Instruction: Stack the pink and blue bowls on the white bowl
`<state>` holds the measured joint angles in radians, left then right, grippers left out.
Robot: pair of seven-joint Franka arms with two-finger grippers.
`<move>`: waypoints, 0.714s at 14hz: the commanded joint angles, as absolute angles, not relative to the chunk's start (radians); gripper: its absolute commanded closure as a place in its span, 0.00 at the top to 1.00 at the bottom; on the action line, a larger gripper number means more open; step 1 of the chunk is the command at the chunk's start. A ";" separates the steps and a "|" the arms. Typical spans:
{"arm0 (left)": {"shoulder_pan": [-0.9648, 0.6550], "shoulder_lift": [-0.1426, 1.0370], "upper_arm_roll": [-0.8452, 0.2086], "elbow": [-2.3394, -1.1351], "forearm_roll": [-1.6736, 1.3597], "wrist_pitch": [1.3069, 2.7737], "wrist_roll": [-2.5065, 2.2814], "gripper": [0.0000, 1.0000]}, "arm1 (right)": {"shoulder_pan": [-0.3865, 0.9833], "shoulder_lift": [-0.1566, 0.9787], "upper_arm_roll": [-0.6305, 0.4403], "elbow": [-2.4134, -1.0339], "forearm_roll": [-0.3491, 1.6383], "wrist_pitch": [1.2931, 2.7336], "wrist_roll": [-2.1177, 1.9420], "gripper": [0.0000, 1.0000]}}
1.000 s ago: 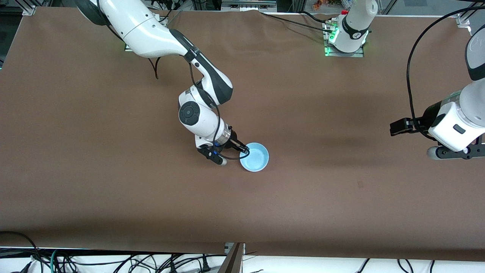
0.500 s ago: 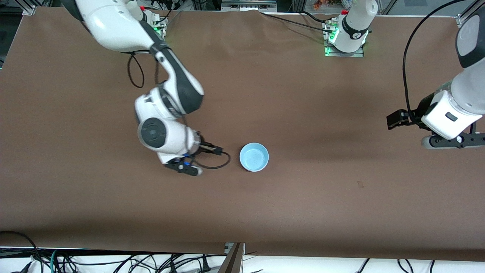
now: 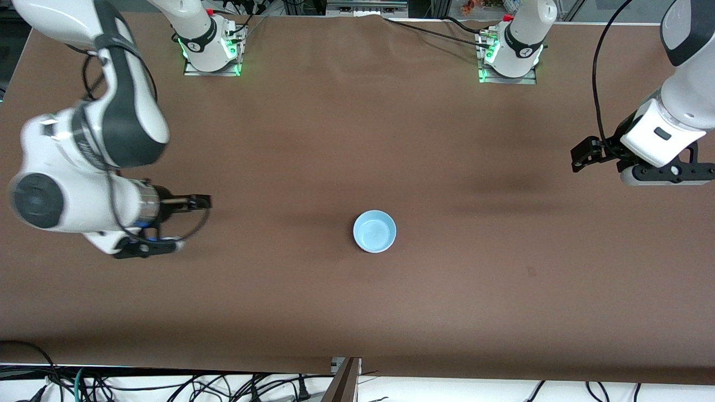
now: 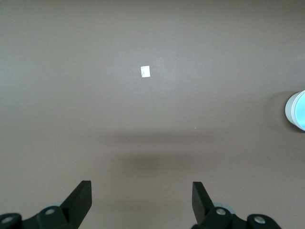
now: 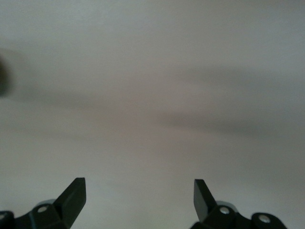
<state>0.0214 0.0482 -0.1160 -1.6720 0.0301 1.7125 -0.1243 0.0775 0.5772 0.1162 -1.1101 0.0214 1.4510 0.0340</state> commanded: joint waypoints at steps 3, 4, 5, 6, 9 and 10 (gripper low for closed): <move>0.043 -0.006 -0.101 -1.741 0.008 1.743 -0.089 0.95 | -0.009 0.318 0.121 -1.273 -0.063 1.416 -0.034 1.00; 0.044 -0.005 -0.106 -1.741 0.008 1.743 -0.090 1.00 | -0.015 0.277 0.111 -1.275 -0.081 1.414 -0.038 1.00; 0.038 -0.002 -0.109 -1.737 0.008 1.743 -0.092 1.00 | -0.017 0.232 0.103 -1.288 -0.081 1.417 -0.031 1.00; 0.035 0.005 -0.112 -1.730 0.008 1.743 -0.094 1.00 | -0.017 0.200 0.088 -1.299 -0.083 1.414 -0.032 1.00; 0.032 0.006 -0.113 -1.727 0.008 1.738 -0.097 1.00 | -0.015 0.121 0.072 -1.400 -0.087 1.414 -0.034 1.00; 0.031 0.006 -0.115 -1.726 0.008 1.740 -0.097 1.00 | -0.017 0.098 0.072 -1.429 -0.084 1.411 -0.038 1.00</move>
<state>0.0319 0.0233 -0.1129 -1.7110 0.0300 1.7287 -0.1186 -0.0123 0.1616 0.0689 -1.3218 -0.0707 1.3972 -0.0216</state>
